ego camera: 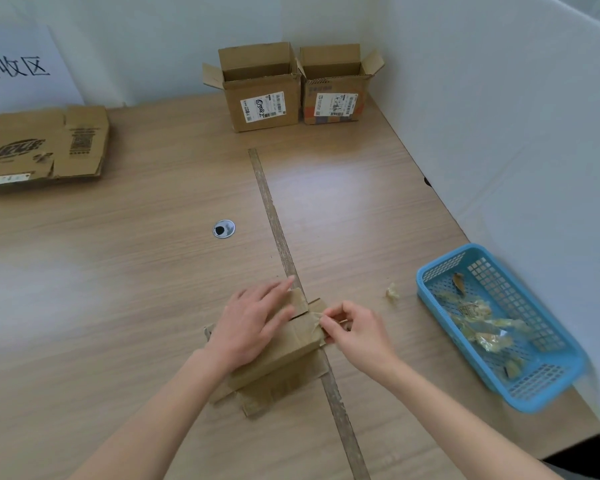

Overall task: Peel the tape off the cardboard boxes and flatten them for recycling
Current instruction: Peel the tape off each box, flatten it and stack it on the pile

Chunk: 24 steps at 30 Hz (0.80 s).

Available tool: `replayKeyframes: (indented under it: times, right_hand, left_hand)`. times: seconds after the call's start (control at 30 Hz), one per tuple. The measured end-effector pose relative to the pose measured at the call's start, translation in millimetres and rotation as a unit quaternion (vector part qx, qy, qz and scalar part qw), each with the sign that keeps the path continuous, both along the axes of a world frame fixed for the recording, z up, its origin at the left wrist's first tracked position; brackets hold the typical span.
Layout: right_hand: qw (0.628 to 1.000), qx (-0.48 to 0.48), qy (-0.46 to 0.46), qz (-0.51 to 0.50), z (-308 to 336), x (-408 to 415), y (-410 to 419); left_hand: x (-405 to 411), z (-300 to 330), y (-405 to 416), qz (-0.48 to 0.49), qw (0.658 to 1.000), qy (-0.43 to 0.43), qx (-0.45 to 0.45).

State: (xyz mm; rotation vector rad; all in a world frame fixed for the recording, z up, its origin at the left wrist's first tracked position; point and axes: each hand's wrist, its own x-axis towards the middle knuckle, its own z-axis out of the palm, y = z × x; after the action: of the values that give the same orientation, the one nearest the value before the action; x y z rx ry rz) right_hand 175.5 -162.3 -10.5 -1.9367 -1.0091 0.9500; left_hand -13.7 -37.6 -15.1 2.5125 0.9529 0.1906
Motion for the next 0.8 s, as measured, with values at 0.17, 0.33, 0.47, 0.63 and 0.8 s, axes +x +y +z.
replayKeyframes:
  times: [0.17,0.33,0.47,0.63,0.8]
  right_hand:
    - [1.0,0.009,-0.015,0.001,-3.5,-11.0,3.3]
    - [0.97,0.107,-0.135,0.174,9.2,5.2,-3.9]
    - [0.928,0.117,-0.228,0.269,19.3,36.3,-15.0]
    - [0.976,0.075,-0.134,0.157,12.8,59.8,-15.2]
    - [0.987,0.041,-0.077,0.138,-2.7,42.6,-8.0]
  left_hand:
    - [-2.2,-4.7,-5.7,-0.086,0.986,0.086,0.111]
    - [-4.4,-4.0,13.0,-0.071,0.99,0.09,0.085]
    - [-25.1,-1.2,37.5,-0.027,0.992,0.106,0.066]
    - [-28.3,-7.9,24.7,-0.049,0.987,0.099,0.115]
    - [-16.3,-6.9,17.0,-0.03,0.989,0.094,0.114]
